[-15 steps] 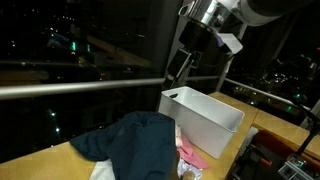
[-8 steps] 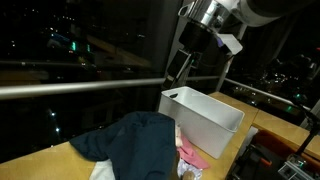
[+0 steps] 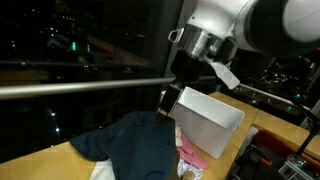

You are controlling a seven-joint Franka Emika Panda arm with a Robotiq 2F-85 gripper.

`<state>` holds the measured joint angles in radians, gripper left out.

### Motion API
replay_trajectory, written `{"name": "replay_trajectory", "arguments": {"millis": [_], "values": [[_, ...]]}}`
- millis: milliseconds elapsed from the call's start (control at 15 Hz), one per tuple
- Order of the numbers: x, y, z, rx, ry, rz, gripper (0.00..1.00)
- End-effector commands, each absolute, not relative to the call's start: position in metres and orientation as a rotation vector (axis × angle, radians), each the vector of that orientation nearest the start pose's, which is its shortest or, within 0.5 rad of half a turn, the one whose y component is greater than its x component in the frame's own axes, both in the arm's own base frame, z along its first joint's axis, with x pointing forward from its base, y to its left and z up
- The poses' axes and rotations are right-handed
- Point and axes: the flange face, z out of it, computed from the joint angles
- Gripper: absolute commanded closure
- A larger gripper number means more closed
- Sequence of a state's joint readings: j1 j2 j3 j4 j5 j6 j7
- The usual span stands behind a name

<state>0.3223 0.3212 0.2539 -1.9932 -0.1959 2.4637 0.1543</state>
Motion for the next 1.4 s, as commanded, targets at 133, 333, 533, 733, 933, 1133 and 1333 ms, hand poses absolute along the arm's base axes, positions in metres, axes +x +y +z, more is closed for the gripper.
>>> {"name": "replay_trajectory", "arguments": {"millis": [133,333,533,733,933,1133,1333], "values": [[0.517,0.33,0.255,-3.093,-0.886,-0.337,0.0],[0.52,0.331,0.23,-3.124,-0.908,-0.354,0.0],[0.517,0.347,0.198,-3.103,-0.881,-0.318,0.0],[0.503,0.374,0.165,-3.064,-0.863,-0.242,0.0],[0.481,0.401,0.143,-3.041,-0.867,-0.201,0.28],[0.461,0.419,0.14,-3.032,-0.839,-0.177,0.49],[0.443,0.44,0.151,-3.033,-0.811,-0.176,0.71]]}}
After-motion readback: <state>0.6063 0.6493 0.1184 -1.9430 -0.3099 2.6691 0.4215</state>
